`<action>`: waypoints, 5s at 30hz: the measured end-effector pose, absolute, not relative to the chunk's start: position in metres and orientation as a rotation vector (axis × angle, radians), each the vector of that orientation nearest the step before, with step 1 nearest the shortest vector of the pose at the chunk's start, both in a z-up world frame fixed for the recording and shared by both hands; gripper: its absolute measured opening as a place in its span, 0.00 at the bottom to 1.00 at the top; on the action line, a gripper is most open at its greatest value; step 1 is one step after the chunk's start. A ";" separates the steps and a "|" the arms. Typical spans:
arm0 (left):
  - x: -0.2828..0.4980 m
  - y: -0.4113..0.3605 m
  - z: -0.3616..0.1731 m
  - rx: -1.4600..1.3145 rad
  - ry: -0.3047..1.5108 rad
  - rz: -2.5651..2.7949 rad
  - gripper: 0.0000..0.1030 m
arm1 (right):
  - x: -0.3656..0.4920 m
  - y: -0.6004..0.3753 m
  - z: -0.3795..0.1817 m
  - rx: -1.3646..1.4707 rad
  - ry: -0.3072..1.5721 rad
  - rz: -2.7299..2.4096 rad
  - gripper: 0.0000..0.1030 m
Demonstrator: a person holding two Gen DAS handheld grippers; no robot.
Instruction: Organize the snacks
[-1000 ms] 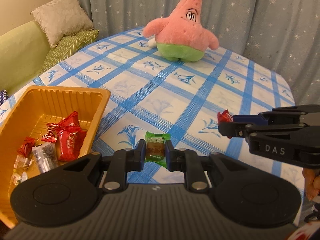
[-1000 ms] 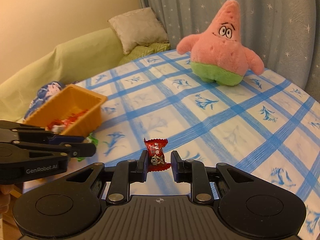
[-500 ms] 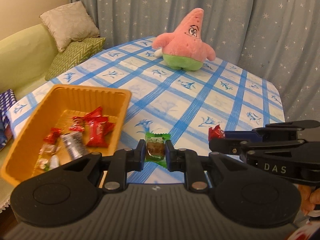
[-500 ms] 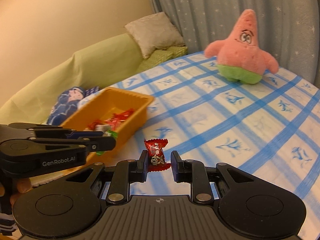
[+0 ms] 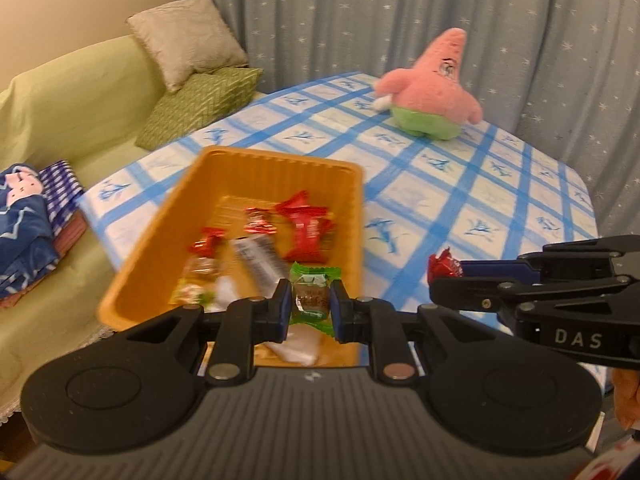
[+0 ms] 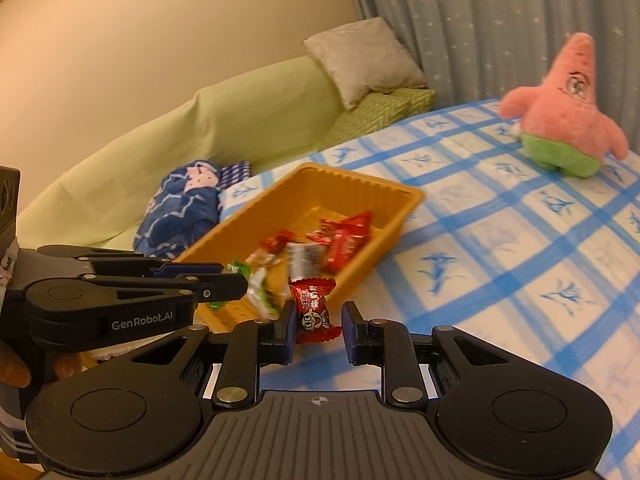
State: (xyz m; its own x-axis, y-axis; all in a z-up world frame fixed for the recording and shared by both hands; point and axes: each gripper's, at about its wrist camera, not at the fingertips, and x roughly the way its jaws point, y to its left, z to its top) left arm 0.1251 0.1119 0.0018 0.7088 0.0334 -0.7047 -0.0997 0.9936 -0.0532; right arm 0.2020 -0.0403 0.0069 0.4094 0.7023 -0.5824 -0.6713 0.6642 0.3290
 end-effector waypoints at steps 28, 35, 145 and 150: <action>0.155 0.202 -0.030 -0.058 0.855 0.031 0.18 | 0.214 0.051 -0.009 0.021 0.827 0.764 0.23; 0.161 0.205 -0.036 -0.062 0.873 0.009 0.17 | 0.218 0.055 -0.009 0.016 0.831 0.750 0.23; -0.005 -0.028 0.010 0.009 0.895 -0.110 0.68 | 0.038 -0.205 -0.004 0.207 0.916 0.368 0.79; -0.005 -0.029 0.010 0.010 0.895 -0.109 0.68 | 0.038 -0.208 -0.004 0.209 0.915 0.368 0.79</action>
